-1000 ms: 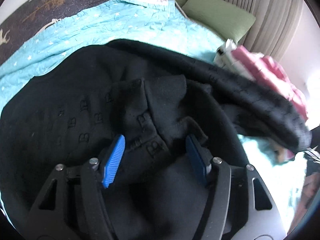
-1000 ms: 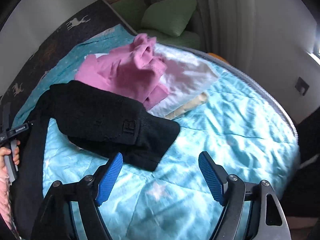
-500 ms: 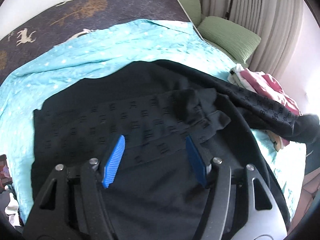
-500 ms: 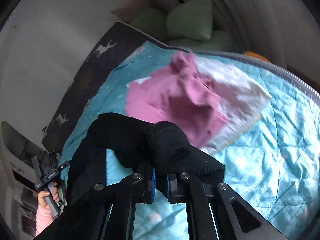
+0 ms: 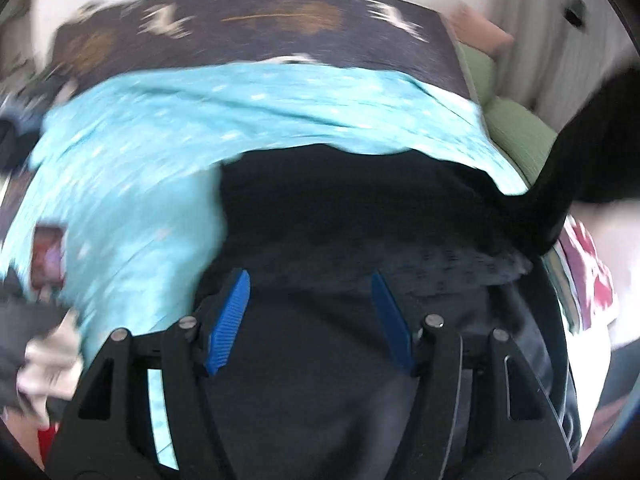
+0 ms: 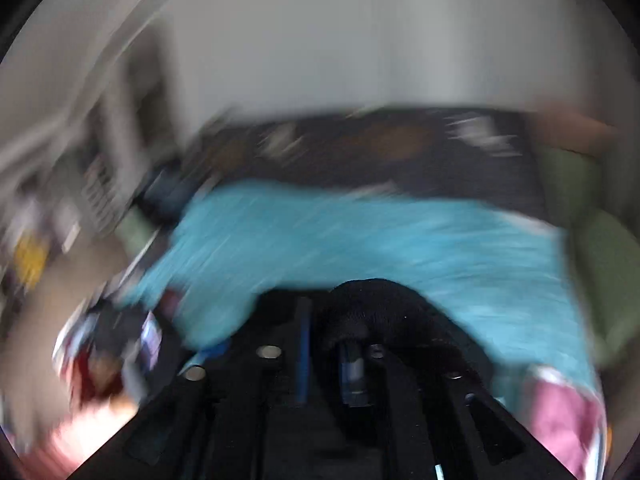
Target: Fold small clothes
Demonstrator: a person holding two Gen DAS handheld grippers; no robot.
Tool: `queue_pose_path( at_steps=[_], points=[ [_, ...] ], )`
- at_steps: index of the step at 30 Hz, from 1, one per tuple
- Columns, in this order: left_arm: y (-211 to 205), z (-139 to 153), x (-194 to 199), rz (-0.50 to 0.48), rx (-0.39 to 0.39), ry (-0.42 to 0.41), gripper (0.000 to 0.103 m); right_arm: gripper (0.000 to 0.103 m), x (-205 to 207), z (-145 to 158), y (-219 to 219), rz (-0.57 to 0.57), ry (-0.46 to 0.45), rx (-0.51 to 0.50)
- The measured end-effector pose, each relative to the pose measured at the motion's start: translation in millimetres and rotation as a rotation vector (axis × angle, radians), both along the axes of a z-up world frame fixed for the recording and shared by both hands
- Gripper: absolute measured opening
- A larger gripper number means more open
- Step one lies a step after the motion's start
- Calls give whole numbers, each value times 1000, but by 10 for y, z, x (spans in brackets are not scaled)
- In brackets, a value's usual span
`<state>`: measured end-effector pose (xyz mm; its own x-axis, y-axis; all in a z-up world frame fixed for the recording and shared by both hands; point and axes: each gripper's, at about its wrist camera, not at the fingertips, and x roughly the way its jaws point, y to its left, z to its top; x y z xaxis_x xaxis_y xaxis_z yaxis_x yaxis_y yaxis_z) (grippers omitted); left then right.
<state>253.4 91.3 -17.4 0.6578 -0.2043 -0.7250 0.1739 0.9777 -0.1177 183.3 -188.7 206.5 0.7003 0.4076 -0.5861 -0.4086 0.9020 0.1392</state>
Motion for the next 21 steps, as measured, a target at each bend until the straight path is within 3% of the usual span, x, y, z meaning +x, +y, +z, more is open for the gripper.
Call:
queue_pose_path(
  at_steps=[2,4,6,9,11,14,17,21],
  points=[
    [362,-91,-96,55,-32,25,66,51,27,-451,744,192,108,-56],
    [587,-208,-172,81,-15,50,67,49,-24,-888,1128,329,194,-116],
    [715,-326,-234,92,17,78,67,49,-81,-1272,1165,358,215,-160],
    [717,-404,-271,54,-4,97,67,51,46,-1583,611,217,309,-81],
    [558,-426,-307,-15,-30,93,69,52,170,-1735,15,30,386,7],
    [162,-464,-381,-164,-36,101,75,52,172,-1900,-666,-229,434,-24],
    [-288,-533,-546,-323,1,133,75,53,27,-2025,-895,-287,474,-44],
    [-617,-508,-860,-401,87,77,75,57,-167,-2191,-1104,-301,499,-33]
  ],
)
